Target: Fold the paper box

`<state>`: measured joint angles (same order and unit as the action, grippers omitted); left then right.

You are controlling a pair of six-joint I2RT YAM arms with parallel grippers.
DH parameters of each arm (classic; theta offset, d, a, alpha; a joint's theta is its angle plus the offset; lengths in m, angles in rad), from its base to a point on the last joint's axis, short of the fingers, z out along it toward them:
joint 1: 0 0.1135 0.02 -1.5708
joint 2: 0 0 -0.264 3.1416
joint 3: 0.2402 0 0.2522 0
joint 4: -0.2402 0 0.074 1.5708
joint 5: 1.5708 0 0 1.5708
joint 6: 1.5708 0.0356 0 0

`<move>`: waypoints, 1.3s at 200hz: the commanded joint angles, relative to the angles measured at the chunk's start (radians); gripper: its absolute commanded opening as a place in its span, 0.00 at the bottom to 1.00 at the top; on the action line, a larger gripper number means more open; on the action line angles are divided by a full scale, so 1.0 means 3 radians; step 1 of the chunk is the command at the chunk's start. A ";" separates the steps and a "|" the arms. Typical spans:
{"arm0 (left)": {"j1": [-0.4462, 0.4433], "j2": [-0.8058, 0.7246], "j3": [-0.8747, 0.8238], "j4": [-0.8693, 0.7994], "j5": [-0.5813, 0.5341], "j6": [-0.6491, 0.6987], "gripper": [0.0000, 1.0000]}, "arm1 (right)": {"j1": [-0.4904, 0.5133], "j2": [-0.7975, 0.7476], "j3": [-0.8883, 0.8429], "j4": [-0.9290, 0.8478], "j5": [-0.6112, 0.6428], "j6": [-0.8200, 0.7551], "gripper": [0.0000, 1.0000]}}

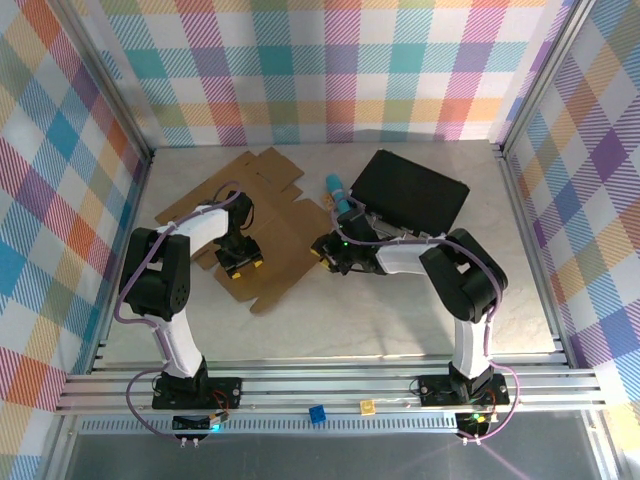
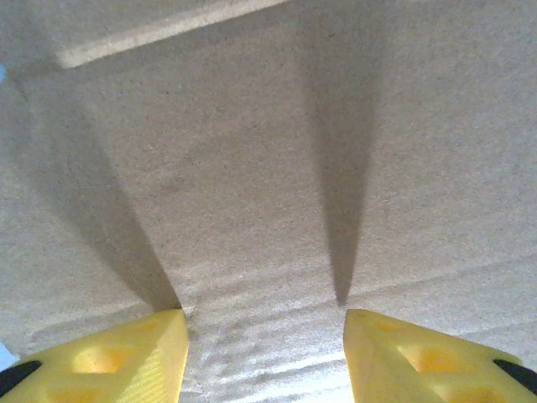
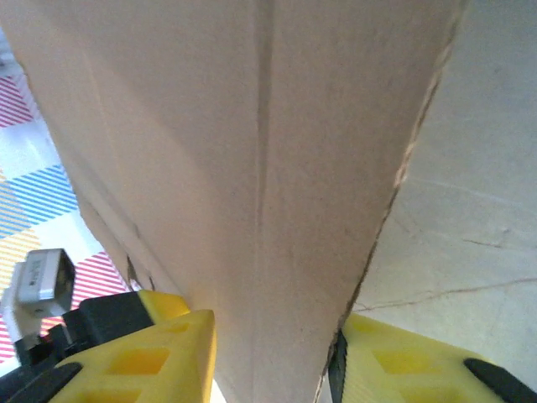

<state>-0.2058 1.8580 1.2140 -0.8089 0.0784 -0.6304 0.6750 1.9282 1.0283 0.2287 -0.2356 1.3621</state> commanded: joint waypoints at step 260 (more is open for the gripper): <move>-0.1936 -0.2026 0.1360 0.0931 -0.1132 0.1880 0.81 | -0.0635 -0.1141 0.3554 -0.3218 0.0468 -0.2772 0.00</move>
<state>-0.6262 1.2701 1.6249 -0.6888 -0.0753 -0.3901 0.5106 1.6314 2.0304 -0.6743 -0.1364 0.6342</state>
